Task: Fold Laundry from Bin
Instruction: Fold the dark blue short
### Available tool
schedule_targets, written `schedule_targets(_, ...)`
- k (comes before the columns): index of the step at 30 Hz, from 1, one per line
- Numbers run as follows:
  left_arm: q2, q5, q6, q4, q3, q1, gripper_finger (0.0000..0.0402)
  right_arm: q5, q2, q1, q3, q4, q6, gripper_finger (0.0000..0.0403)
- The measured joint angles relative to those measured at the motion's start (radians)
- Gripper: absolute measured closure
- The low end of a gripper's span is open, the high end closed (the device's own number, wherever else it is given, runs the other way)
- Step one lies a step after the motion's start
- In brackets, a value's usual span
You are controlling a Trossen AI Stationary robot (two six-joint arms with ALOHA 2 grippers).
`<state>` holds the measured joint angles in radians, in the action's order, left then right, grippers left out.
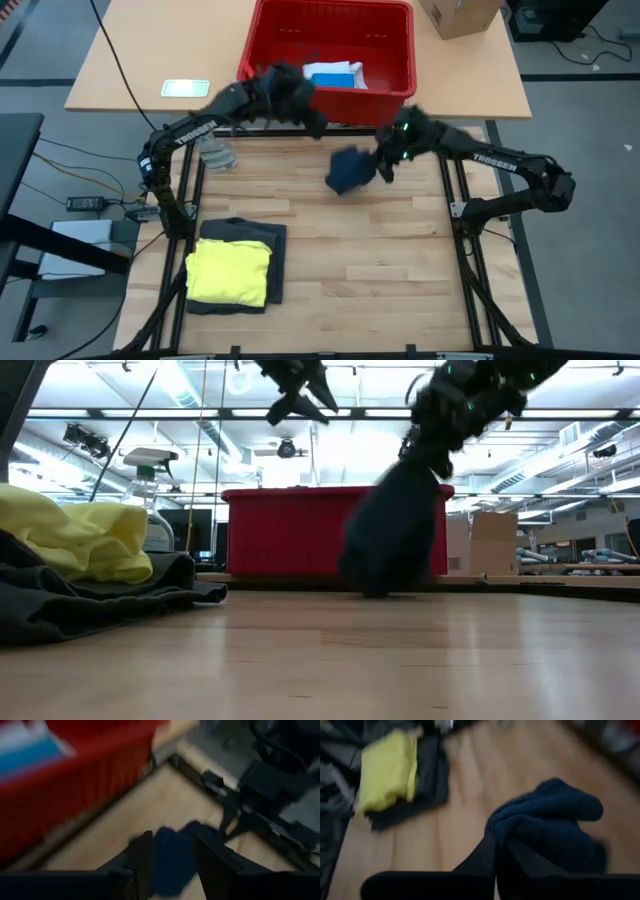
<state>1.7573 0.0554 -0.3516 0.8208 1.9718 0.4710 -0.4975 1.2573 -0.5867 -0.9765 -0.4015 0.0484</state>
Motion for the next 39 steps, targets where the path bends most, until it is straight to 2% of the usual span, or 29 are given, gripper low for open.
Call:
schedule_targets(4, 0.002, -0.008, -0.088, 0.018, -0.13, -0.096, 0.0258, -0.039, 0.001, 0.069, 0.205, 0.076, 0.12, 0.0337)
schedule_targets(9, 0.007, 0.039, -0.239, -0.166, -0.415, -0.2, 0.0258, -0.158, -0.005, 0.182, 0.411, 0.096, 0.334, 0.0272)
schedule_targets(12, 0.005, 0.066, -0.328, -0.328, -0.537, -0.231, 0.0258, -0.174, -0.04, 0.24, 0.467, 0.096, 0.439, 0.0241)
schedule_targets(16, 0.005, 0.092, -0.325, -0.348, -0.574, -0.245, 0.0258, -0.094, -0.109, 0.274, 0.466, 0.101, 0.546, 0.0222)
schedule_targets(22, -0.023, 0.093, -0.244, -0.309, -0.564, -0.238, 0.0258, 0.19, -0.196, 0.247, 0.434, 0.105, 0.768, 0.0225)
schedule_targets(23, -0.035, 0.092, -0.24, -0.307, -0.563, -0.238, 0.0258, 0.212, -0.196, 0.239, 0.438, 0.105, 0.803, 0.0227)
schedule_targets(26, -0.059, 0.083, -0.207, -0.271, -0.562, -0.249, 0.0258, 0.198, -0.165, 0.226, 0.446, 0.112, 0.872, 0.0232)
schedule_targets(30, -0.066, 0.008, -0.177, -0.21, -0.577, -0.307, 0.0258, 0.207, -0.081, 0.237, 0.448, 0.127, 0.9, 0.0242)
schedule_targets(32, -0.066, 0.002, -0.171, -0.211, -0.606, -0.332, 0.0258, 0.216, -0.034, 0.243, 0.448, 0.154, 0.913, 0.0249)
schedule_targets(36, -0.066, 0.004, -0.177, -0.218, -0.676, -0.364, 0.0258, 0.215, 0.066, 0.258, 0.449, 0.285, 0.938, 0.027)
schedule_targets(39, -0.07, 0.031, -0.177, -0.213, -0.713, -0.376, 0.0258, 0.212, 0.115, 0.272, 0.449, 0.396, 0.966, 0.0305)
